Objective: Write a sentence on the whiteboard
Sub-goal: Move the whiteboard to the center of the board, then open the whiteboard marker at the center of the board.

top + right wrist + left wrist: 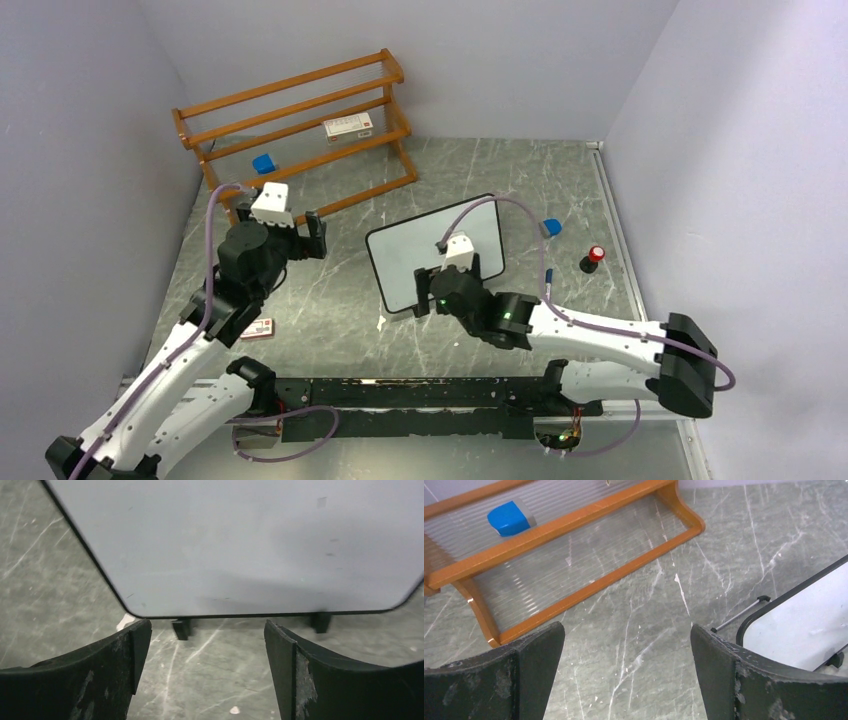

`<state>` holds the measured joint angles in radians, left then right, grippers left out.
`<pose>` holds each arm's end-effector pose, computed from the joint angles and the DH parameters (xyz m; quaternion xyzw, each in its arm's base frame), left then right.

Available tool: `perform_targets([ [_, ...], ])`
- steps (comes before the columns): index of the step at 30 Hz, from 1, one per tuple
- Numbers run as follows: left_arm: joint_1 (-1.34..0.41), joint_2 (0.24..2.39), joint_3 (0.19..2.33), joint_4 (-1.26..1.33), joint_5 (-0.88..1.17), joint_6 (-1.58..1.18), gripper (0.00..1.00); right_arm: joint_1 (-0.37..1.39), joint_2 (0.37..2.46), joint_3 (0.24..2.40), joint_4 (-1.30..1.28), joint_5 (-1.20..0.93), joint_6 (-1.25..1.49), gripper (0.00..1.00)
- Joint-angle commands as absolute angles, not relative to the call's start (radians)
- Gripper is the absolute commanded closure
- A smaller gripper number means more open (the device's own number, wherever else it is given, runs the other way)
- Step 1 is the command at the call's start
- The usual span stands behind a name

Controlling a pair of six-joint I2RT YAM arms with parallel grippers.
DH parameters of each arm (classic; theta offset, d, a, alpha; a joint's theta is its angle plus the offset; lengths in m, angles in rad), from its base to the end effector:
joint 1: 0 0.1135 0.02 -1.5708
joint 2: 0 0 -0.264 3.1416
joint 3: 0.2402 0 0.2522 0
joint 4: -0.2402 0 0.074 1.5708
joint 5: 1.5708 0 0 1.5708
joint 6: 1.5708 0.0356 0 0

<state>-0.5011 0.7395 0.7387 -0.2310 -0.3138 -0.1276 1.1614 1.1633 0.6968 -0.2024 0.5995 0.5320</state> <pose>0.1587 -0.0744 0.3264 0.0485 0.7790 -0.0730 0.6208 0.1149 0.2142 0.2352 -0.1438 0.8575 0.1359 0.4749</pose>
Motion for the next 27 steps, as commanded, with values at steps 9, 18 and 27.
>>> perform_targets([
  [9, -0.506, 0.513, 0.687, -0.263, -0.285, -0.147, 0.00, 0.804, 0.927, 0.738, -0.482, 0.547, 0.507, 0.00],
  [18, -0.506, 0.441, 0.649, -0.267, -0.224, -0.131, 0.00, 0.523, 0.948, 0.738, -0.529, 0.434, 0.445, 0.00],
  [27, -0.537, 0.438, 0.613, -0.232, -0.240, -0.127, 0.00, 0.231, 1.043, 0.703, -0.516, 0.267, 0.472, 0.00],
])
